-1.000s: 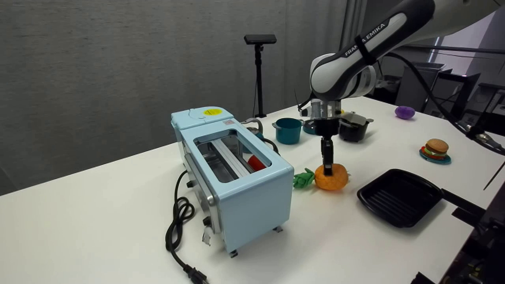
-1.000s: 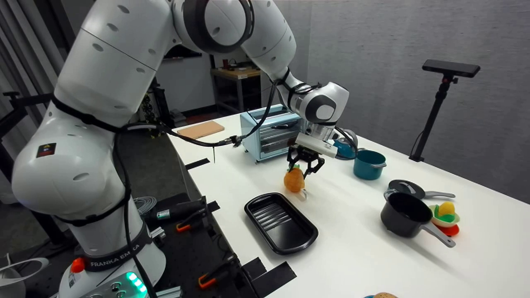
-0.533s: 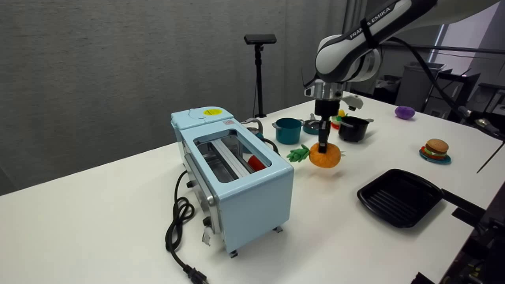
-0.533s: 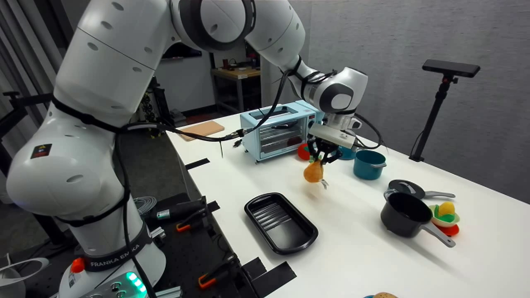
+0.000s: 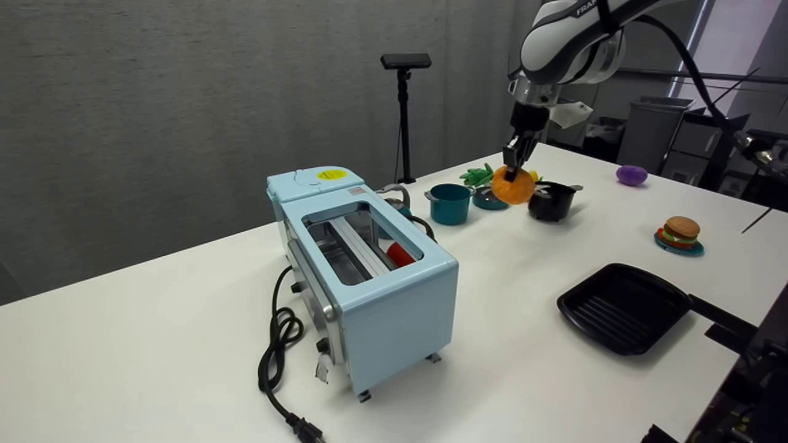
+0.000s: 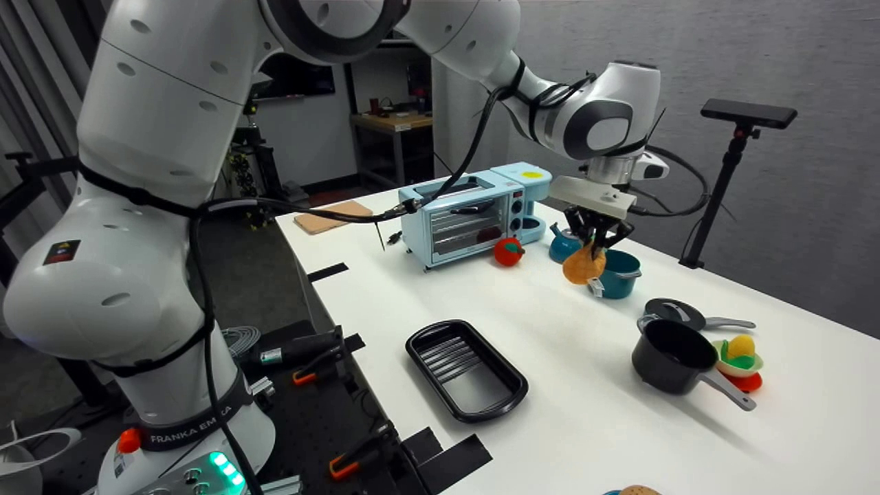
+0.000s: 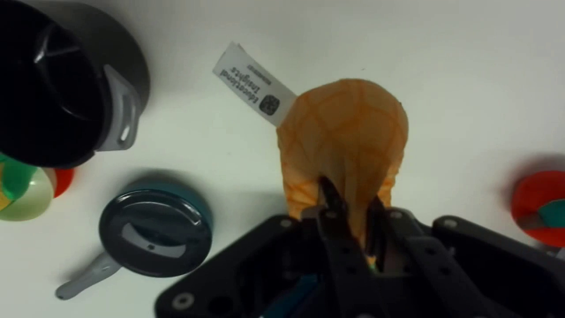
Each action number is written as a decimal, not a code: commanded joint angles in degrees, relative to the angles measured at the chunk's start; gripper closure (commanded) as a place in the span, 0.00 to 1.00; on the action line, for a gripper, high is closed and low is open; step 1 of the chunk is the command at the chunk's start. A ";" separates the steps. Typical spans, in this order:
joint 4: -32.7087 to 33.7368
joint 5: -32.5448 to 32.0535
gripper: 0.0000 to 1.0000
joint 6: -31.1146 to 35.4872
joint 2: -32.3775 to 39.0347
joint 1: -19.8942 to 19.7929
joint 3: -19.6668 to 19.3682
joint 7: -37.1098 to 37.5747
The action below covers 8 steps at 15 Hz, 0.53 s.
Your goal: Put the pineapple plush toy in the black pot
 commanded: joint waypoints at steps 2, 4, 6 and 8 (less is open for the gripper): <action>-0.36 -3.17 0.97 4.65 -1.89 0.20 -3.51 11.54; 0.05 -4.56 0.97 5.67 -1.95 -0.01 -5.33 15.70; 0.07 -6.04 0.97 6.10 -2.06 0.01 -7.08 19.35; 0.08 -7.34 0.97 6.12 -2.20 -0.01 -8.81 22.82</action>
